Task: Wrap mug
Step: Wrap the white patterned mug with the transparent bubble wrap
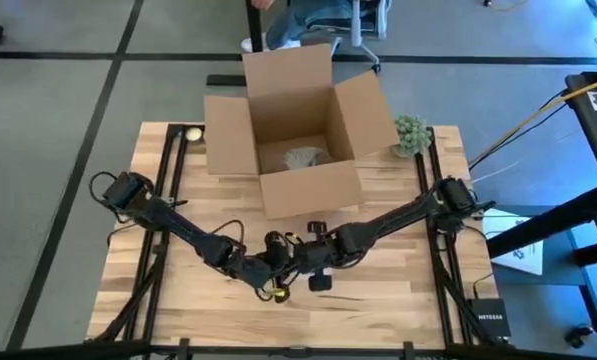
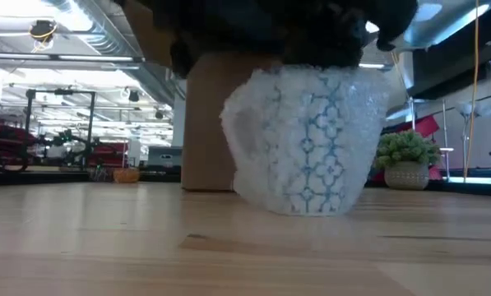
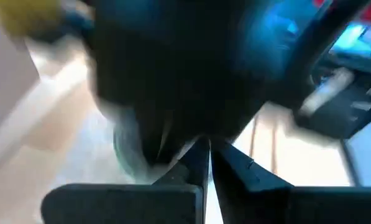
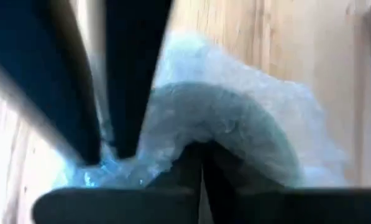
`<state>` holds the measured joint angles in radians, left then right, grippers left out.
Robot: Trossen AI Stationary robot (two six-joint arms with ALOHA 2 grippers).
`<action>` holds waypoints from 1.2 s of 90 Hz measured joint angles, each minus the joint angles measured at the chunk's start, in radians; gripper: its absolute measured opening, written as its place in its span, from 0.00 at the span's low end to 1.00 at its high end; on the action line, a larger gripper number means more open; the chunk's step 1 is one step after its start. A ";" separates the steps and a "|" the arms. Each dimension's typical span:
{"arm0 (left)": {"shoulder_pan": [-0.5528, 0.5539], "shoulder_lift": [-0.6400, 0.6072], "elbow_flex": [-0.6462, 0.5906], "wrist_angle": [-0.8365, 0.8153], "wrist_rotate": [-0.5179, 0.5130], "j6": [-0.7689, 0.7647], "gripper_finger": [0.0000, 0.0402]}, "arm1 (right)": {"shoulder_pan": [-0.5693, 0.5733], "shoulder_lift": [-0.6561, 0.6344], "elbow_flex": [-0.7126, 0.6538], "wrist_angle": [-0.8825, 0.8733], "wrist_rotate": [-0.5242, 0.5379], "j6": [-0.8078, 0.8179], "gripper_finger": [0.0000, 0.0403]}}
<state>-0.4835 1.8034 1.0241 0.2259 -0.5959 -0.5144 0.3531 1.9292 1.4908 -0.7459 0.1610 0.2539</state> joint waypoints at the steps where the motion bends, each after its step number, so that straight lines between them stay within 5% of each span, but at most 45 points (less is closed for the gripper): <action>1: 0.000 0.001 0.002 -0.001 0.000 -0.003 0.00 | 0.000 -0.002 0.005 -0.007 0.000 0.000 0.00; 24: 0.005 0.005 0.005 -0.025 -0.003 -0.003 0.00 | 0.001 -0.047 0.125 -0.162 -0.052 0.005 0.00; 72: 0.000 -0.008 0.003 -0.041 -0.025 0.003 0.00 | -0.001 0.048 -0.079 0.182 -0.075 0.014 0.00; 108: 0.000 -0.008 0.003 -0.045 -0.030 -0.002 0.00 | 0.000 -0.088 0.088 -0.109 -0.052 0.010 0.00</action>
<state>-0.4835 1.7954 1.0271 0.1806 -0.6254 -0.5161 0.3527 1.8415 1.5787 -0.8546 0.1085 0.2634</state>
